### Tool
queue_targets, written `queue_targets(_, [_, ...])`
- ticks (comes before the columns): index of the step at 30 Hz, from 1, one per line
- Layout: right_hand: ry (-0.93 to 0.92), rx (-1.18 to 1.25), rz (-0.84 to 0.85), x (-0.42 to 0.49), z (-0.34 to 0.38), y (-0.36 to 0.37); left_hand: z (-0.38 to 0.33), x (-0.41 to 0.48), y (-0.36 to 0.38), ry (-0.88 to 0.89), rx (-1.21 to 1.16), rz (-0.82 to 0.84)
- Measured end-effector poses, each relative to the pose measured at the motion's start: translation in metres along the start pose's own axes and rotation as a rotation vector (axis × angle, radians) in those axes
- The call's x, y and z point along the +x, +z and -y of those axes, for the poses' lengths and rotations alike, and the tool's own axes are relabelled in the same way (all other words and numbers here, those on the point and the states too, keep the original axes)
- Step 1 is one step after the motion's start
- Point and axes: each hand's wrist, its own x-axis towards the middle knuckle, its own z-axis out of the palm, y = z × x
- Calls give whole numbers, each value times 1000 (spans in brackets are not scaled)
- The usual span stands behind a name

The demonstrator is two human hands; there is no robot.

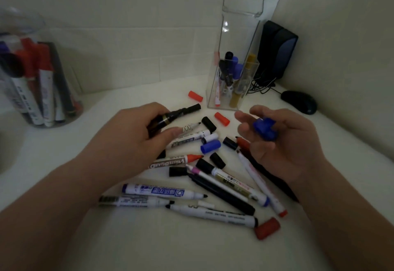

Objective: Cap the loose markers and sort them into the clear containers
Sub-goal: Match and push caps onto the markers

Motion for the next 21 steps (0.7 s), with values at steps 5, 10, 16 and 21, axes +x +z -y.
queue_targets(5, [-28, -285, -18, 14, -9, 4, 0, 0, 7, -15, 38, 30])
queue_targets(10, [-442, -1638, -150, 29, -25, 8, -2, 0, 12, -32, 27, 85])
queue_targets(16, [-323, -1894, 28, 35, -28, 11, -7, -4, 12, -8, -33, 160])
queue_targets(21, [-339, -1925, 111, 32, -20, 9, -7, -4, 11, 3, -50, 169])
